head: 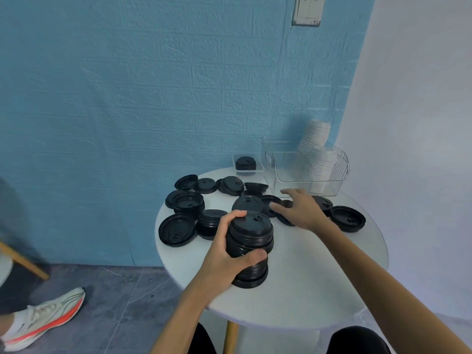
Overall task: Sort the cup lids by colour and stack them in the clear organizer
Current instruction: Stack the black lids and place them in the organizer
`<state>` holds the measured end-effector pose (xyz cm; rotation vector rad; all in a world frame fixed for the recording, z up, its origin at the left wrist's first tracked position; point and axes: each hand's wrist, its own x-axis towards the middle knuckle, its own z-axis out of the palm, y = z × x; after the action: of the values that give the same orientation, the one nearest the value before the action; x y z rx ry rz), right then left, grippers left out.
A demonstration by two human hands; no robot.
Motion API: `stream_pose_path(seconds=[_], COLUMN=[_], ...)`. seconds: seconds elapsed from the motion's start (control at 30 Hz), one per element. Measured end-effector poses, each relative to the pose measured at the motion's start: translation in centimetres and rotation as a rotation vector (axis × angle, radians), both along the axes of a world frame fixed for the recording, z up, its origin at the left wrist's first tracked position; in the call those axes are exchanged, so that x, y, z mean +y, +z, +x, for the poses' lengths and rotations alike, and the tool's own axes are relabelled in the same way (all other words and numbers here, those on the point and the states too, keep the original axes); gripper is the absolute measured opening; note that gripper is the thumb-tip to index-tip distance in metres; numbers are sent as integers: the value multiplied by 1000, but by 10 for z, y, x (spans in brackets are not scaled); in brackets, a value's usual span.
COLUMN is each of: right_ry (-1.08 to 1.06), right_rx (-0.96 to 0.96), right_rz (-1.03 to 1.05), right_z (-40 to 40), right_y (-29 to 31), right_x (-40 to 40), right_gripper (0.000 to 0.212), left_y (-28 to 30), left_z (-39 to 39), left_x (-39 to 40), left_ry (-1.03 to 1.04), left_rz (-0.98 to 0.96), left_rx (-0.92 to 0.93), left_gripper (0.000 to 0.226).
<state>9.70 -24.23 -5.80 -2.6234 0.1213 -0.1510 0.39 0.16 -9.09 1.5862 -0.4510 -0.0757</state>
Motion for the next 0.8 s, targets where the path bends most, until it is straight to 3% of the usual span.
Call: stream_pose_path(seconds=[0.23, 0.4, 0.5, 0.6, 0.8], right_ry=[-5, 14, 133, 365, 489], right_rx=[-70, -213, -296, -240, -240], right_rz=[-57, 46, 257, 385, 364], right_z=[3, -12, -36, -69, -88], right_y=[-22, 8, 44, 63, 38], right_x=[-4, -2, 18, 50, 76], right_gripper=[65, 65, 55, 43, 44], left_y=[0, -1, -1, -2, -4], left_z=[0, 1, 2, 2, 3], left_x=[1, 1, 1, 0, -1], left_ry=[-26, -32, -30, -32, -22], left_rz=[-11, -22, -21, -28, -64], left_rx=[20, 23, 22, 23, 56], left_gripper=[86, 89, 87, 87, 88])
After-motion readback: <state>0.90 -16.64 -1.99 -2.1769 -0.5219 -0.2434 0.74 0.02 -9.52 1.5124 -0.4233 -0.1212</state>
